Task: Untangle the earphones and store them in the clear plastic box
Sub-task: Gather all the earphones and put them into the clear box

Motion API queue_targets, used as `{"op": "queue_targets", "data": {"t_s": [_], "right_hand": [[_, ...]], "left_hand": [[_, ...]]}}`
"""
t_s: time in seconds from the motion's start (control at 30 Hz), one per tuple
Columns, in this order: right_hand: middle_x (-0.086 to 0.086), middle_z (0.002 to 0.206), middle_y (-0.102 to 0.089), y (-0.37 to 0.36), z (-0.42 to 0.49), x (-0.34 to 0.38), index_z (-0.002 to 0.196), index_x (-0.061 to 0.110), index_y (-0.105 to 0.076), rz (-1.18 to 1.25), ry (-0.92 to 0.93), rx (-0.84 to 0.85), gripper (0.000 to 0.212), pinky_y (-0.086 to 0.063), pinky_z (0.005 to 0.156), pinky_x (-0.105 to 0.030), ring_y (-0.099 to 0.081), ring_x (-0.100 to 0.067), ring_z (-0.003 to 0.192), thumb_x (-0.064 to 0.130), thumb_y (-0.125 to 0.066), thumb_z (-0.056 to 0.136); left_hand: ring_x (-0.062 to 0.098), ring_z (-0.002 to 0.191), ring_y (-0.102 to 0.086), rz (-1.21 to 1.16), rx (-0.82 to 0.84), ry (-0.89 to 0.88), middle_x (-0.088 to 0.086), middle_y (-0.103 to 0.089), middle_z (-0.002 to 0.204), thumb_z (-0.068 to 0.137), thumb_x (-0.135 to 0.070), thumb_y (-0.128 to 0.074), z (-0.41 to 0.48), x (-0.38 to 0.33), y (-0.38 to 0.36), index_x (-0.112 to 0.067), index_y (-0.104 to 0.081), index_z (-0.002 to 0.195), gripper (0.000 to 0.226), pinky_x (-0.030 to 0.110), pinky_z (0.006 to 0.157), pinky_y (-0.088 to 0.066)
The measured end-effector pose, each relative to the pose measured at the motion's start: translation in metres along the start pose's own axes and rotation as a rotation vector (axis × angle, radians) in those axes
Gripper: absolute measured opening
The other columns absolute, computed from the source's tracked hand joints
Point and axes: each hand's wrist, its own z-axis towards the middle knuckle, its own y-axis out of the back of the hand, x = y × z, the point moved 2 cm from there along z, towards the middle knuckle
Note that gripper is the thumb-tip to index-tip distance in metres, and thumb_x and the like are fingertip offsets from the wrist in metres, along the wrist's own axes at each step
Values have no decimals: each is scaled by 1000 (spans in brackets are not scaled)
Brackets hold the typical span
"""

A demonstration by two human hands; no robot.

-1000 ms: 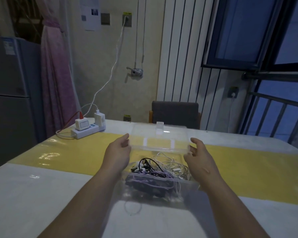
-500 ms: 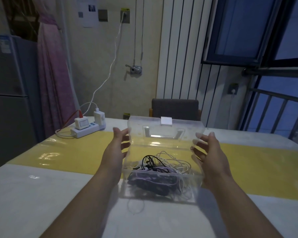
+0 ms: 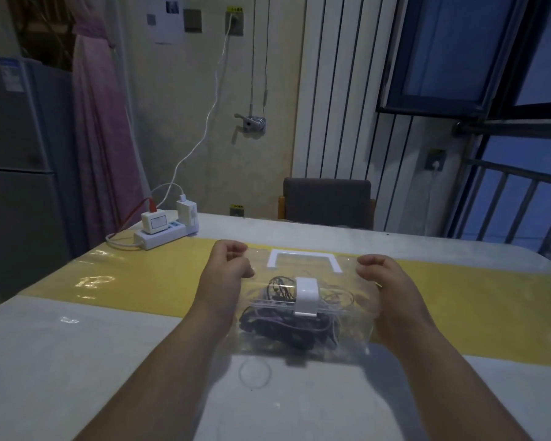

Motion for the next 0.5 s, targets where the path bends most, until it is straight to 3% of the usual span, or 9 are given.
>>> {"op": "queue_targets", "data": {"t_s": [0.1, 0.17, 0.27, 0.37, 0.43, 0.5], "right_hand": [[-10, 92, -59, -2, 1, -4, 86, 22, -66, -89, 46, 22, 16, -47, 64, -34, -57, -27, 79, 17, -68, 71], [-11, 103, -62, -2, 1, -7, 89, 26, -68, -164, 62, 12, 34, -47, 77, -44, -59, -32, 93, 32, -72, 57], [-15, 125, -56, -1, 3, -11, 95, 33, -67, -234, 89, 7, 40, -47, 93, -55, -58, -39, 111, 41, -69, 55], [-17, 130, -52, 1, 4, -14, 97, 36, -68, -301, 116, 37, 42, -46, 97, -62, -55, -40, 117, 41, -64, 56], [-13, 127, -55, 0, 4, -14, 98, 35, -70, -336, 155, 34, 39, -47, 97, -58, -57, -36, 115, 40, -64, 59], [-5, 120, -61, -2, 1, -10, 92, 33, -74, -397, 239, -12, 29, -49, 98, -46, -59, -25, 113, 36, -61, 67]], "left_hand": [[24, 85, -52, 54, -20, -4, 2, -58, 87, 67, -15, -54, 2, 3, 2, -19, -66, 85, 22, 39, 74, -42], [23, 85, -54, 85, -35, -17, 1, -61, 86, 77, -8, -54, 4, 5, 2, -20, -69, 84, 20, 41, 74, -45], [21, 84, -56, 132, -40, -58, 1, -64, 92, 82, -5, -53, 5, 7, 3, -22, -70, 85, 24, 42, 77, -48], [16, 67, -49, 189, -17, -117, 4, -62, 86, 83, -4, -50, 2, 5, 2, -22, -66, 82, 24, 37, 67, -44], [10, 56, -43, 224, -2, -142, 1, -58, 77, 85, -5, -49, 0, 4, 3, -22, -65, 81, 23, 28, 57, -38], [8, 60, -47, 271, 12, -172, -3, -60, 79, 88, -10, -51, -2, 4, 3, -26, -66, 82, 23, 24, 54, -36]]}}
